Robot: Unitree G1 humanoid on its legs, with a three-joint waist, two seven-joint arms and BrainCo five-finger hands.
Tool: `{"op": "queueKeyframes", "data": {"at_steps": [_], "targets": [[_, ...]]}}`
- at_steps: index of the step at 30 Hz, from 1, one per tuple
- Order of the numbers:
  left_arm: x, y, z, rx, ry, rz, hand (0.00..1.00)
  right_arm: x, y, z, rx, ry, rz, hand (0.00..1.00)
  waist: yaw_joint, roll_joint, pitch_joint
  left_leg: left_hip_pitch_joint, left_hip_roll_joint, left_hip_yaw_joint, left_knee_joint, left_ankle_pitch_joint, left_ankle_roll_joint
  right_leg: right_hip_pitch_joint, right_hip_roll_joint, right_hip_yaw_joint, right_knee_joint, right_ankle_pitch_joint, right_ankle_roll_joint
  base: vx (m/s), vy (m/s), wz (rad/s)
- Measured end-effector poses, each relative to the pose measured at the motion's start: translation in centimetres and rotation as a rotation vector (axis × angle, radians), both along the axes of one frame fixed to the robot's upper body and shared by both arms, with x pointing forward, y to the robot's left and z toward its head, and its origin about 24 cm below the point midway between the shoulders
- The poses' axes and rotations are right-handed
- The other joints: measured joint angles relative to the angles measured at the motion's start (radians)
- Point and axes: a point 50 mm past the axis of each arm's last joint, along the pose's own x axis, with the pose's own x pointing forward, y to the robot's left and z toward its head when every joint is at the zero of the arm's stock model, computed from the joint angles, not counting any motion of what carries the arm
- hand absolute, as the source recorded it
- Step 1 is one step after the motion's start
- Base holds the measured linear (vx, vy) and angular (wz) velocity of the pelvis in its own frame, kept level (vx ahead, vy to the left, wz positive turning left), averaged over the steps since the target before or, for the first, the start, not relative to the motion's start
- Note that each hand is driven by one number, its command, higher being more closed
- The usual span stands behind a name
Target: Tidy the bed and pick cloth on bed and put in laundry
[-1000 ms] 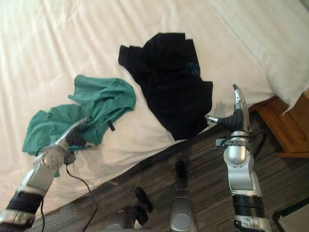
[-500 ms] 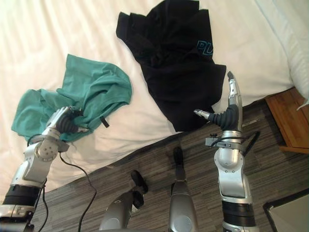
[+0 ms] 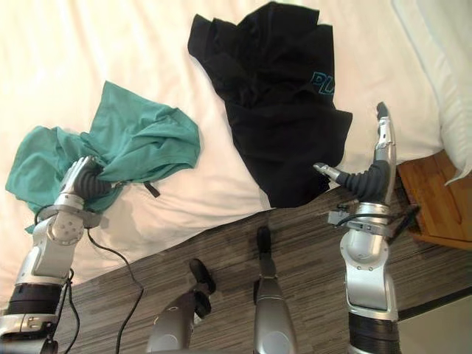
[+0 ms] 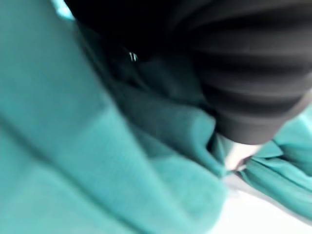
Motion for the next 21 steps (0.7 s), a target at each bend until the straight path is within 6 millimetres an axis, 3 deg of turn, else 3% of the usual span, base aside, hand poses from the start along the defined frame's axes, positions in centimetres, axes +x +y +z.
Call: {"op": "queueKeyframes", "data": {"at_steps": [6, 8, 10, 16, 21], "targets": [[-1.1, 0.1, 0.2, -0.004, 0.018, -0.054, 1.00, 2.1, -1.0, 2.7, -0.138, -0.002, -0.008, 0.00, 0.033, -0.006, -0.004, -0.012, -0.003, -0.021, -0.020, 0.023, -0.003, -0.005, -0.003, -0.021, 0.005, -0.009, -0.014, -0.01, -0.029, 0.14], [-1.3, 0.4, -0.4, -0.014, 0.034, -0.047, 1.00, 3.6, -0.9, 3.1, -0.182, 0.034, 0.004, 0.00, 0.034, -0.009, -0.020, -0.044, -0.002, -0.024, -0.022, 0.029, -0.002, -0.032, -0.005, -0.026, 0.005, -0.009, -0.016, -0.03, -0.045, 0.14], [-0.7, 0.5, -1.1, -0.039, 0.053, -0.046, 1.00, 5.1, -0.5, 3.4, -0.209, 0.065, 0.018, 0.00, 0.036, -0.009, -0.020, -0.060, -0.006, -0.027, -0.034, 0.046, -0.002, -0.052, -0.007, -0.028, 0.005, -0.004, -0.022, -0.01, -0.030, 0.15], [0.7, 0.1, -0.6, -0.119, -0.027, -0.049, 1.00, 8.1, 1.0, 4.3, -0.242, 0.109, 0.059, 0.00, 0.045, -0.009, -0.020, -0.118, -0.015, -0.018, -0.056, 0.088, 0.003, -0.116, -0.014, -0.033, 0.006, 0.016, -0.026, -0.02, -0.020, 0.10], [2.0, 0.1, 0.0, -0.160, -0.063, -0.035, 1.00, 10.3, 2.1, 3.6, -0.261, 0.188, 0.093, 0.00, 0.045, -0.010, -0.019, -0.154, -0.014, -0.016, -0.058, 0.098, 0.003, -0.149, -0.015, -0.032, 0.009, 0.029, -0.030, -0.04, -0.020, 0.05]]}}
